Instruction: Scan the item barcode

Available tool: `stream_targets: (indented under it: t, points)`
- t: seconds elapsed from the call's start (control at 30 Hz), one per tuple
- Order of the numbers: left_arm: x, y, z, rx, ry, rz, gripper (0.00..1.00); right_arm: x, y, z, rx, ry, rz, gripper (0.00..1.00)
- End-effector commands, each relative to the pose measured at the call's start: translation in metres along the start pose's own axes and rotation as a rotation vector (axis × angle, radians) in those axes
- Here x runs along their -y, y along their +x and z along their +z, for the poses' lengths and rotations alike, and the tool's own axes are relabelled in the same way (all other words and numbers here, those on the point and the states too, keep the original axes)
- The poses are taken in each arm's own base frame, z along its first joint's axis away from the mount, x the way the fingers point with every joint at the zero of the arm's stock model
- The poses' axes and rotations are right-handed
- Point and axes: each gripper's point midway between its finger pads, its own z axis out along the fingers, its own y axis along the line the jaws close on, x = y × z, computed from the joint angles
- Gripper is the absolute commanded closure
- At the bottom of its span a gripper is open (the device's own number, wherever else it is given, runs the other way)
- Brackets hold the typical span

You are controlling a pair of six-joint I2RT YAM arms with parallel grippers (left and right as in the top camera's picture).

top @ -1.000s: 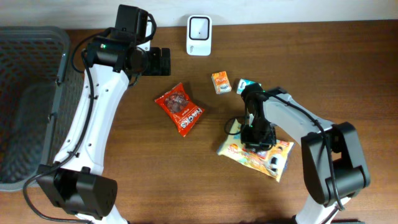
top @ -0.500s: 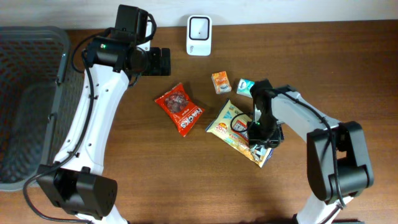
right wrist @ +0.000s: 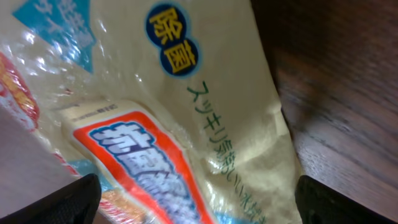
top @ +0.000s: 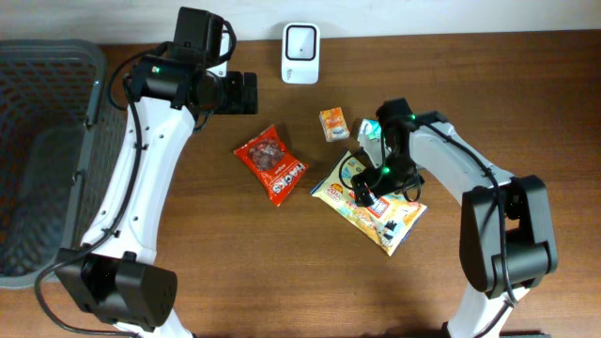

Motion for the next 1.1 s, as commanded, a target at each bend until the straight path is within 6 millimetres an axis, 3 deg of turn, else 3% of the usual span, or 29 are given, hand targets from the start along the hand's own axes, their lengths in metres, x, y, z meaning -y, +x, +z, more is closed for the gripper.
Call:
stream_targets:
  t: [0.0,0.03,0.1,0.2,0.27,0.33,0.4,0.47,0.53,0.6,0.63,0.67,0.7,0.77,0.83,0.9,0.93,1.0,1.07]
  points:
    - [0.002,0.000,-0.001,-0.001,0.008,0.007,0.01,0.003,0.021,0.018,-0.046,-0.035,0.014,0.04]
    - [0.002,0.000,-0.001,-0.001,0.008,0.007,0.01,-0.003,0.024,0.019,-0.055,-0.065,0.017,0.24]
    - [0.002,0.000,-0.001,-0.001,0.008,0.007,0.01,-0.015,0.023,0.018,-0.048,-0.134,0.021,0.44]
    - [0.002,0.000,-0.001,0.000,0.009,0.007,0.01,-0.016,0.020,0.015,-0.040,-0.138,0.040,0.96]
    - [0.001,0.000,-0.001,-0.001,0.007,0.005,0.01,0.002,0.008,-0.010,-0.038,-0.017,0.134,0.96]
    - [0.001,0.000,-0.001,-0.001,0.007,0.005,0.01,0.048,-0.001,-0.075,-0.012,0.321,0.370,0.96]
    - [0.001,0.000,-0.001,-0.001,0.007,0.005,0.01,0.091,0.006,-0.137,0.074,0.660,0.602,0.96]
    - [0.001,0.000,-0.001,-0.001,0.007,0.005,0.01,0.115,0.009,-0.161,0.142,0.857,0.680,0.96]
    - [0.001,0.000,-0.001,-0.001,0.007,0.005,0.01,0.112,0.001,-0.143,0.142,0.796,0.649,0.96]
    - [0.001,0.000,-0.001,0.000,0.007,0.005,0.01,0.104,-0.003,-0.108,0.095,0.691,0.586,0.96]
    - [0.001,0.000,-0.001,-0.001,0.007,0.005,0.01,0.106,0.005,-0.094,0.058,0.700,0.582,0.82]
    - [0.001,0.000,-0.001,-0.001,0.007,0.005,0.01,0.112,0.016,-0.087,0.028,0.703,0.620,0.49]
    - [0.001,0.000,-0.001,-0.001,0.007,0.005,0.01,0.121,0.022,-0.086,0.037,0.690,0.707,0.37]
    - [0.001,0.000,-0.001,-0.001,0.007,0.005,0.01,0.134,0.020,-0.078,0.038,0.558,0.712,0.27]
    - [0.001,0.000,-0.001,0.000,0.007,0.005,0.01,0.142,0.023,-0.076,0.044,0.581,0.713,0.04]
    - [0.001,0.000,-0.001,-0.001,0.007,0.005,0.01,0.156,0.030,-0.066,0.052,0.640,0.724,0.01]
    - [0.001,0.000,-0.001,0.000,0.007,0.005,0.01,0.160,0.035,-0.043,0.062,0.601,0.745,0.01]
    - [0.001,0.000,-0.001,0.000,0.007,0.005,0.01,0.164,0.044,-0.021,0.069,0.603,0.754,0.00]
    - [0.001,0.000,-0.001,-0.001,0.007,0.005,0.01,0.168,0.051,-0.005,0.083,0.599,0.767,0.10]
